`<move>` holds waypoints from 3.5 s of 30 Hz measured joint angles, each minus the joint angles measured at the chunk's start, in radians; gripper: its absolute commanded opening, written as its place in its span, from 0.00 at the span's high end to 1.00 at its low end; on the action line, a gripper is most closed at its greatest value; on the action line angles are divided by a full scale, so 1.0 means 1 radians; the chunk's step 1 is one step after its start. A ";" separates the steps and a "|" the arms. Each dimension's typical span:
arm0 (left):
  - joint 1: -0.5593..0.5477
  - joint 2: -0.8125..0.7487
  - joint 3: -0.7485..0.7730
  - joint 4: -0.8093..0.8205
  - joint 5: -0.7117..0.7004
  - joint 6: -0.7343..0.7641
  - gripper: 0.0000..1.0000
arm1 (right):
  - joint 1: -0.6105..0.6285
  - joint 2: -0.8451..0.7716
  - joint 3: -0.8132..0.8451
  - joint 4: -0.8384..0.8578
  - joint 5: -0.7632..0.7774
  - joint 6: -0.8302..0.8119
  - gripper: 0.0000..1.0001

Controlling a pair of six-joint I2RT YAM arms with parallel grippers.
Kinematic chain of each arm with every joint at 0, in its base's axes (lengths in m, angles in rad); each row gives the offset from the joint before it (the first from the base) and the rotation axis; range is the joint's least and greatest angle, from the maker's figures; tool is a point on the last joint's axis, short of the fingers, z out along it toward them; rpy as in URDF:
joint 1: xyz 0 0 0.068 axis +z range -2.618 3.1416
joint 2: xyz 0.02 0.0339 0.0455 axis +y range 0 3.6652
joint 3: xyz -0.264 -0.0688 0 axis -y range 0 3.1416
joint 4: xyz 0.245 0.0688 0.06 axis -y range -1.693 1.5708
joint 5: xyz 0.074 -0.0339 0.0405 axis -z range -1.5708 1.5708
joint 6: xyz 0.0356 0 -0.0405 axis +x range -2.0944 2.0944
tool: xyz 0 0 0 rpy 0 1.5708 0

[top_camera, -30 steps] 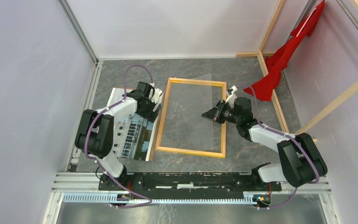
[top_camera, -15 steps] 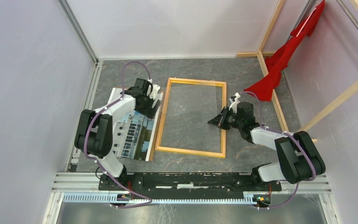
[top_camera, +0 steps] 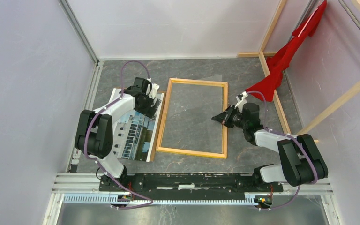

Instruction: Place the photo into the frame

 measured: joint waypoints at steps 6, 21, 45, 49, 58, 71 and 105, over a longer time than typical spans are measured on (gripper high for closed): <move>0.000 0.009 0.003 -0.005 0.000 0.000 0.06 | -0.012 0.006 -0.004 0.039 0.004 0.010 0.96; 0.000 0.009 0.003 -0.005 0.000 0.000 0.07 | -0.031 0.075 -0.021 0.105 0.001 0.037 0.97; 0.000 0.039 0.003 0.005 0.038 0.000 0.08 | -0.040 0.126 -0.033 0.271 -0.063 0.067 0.97; 0.000 0.048 -0.004 0.023 0.064 0.000 0.08 | -0.040 0.126 -0.033 0.320 -0.083 0.083 0.97; -0.001 0.061 -0.028 0.056 0.085 -0.001 0.09 | -0.040 0.151 -0.052 0.459 -0.120 0.150 0.97; -0.004 0.061 -0.028 0.061 0.083 -0.001 0.09 | -0.043 0.189 -0.042 0.420 -0.113 0.145 0.95; -0.014 0.061 -0.029 0.072 0.079 0.000 0.09 | -0.044 0.229 0.098 0.104 -0.095 0.002 0.45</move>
